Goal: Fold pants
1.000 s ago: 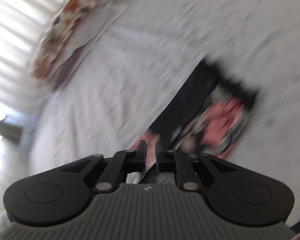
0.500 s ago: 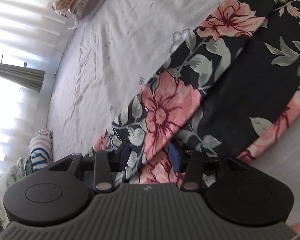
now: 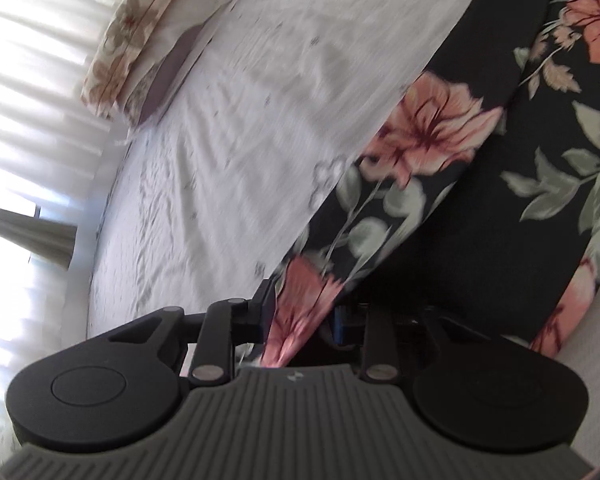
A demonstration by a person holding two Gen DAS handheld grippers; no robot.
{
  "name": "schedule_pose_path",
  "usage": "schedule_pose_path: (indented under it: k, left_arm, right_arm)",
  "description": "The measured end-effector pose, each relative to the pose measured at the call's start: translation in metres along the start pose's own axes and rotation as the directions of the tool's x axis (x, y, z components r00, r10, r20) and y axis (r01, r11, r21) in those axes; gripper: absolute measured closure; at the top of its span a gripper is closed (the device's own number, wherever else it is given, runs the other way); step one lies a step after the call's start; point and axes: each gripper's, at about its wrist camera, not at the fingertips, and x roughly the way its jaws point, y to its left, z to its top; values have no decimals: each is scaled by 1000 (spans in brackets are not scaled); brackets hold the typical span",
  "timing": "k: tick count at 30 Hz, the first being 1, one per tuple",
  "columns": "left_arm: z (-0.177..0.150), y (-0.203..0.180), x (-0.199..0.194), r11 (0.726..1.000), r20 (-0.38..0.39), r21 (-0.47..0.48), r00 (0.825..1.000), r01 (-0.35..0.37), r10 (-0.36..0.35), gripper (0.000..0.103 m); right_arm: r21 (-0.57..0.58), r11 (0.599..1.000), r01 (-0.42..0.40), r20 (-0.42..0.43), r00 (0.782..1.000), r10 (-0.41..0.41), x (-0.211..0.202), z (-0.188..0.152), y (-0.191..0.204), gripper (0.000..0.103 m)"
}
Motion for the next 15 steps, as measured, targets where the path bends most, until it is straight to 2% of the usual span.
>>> schedule_pose_path:
  k: [4,6,8,12,15]
  left_arm:
    - [0,5,3,1000,1,6,1000,-17,17,101]
    - [0,7,5,1000,4,9,1000,-26,26,101]
    - [0,8,8,999,5,15,999,-34,34,101]
    - [-3,10,14,999,-7,18,999,-47,47,101]
    - [-6,10,13,999,-13,16,999,-45,45,101]
  right_arm:
    - [72,997,14,69,997,-19,-1,18,-14,66]
    - [98,995,19,88,996,-28,-1,28,-20,70]
    - [105,994,38,103,993,-49,0,37,-23,98]
    - [71,993,94,135,985,-103,-4,48,-21,100]
    - [-9,989,148,171,975,-144,-20,46,-10,100]
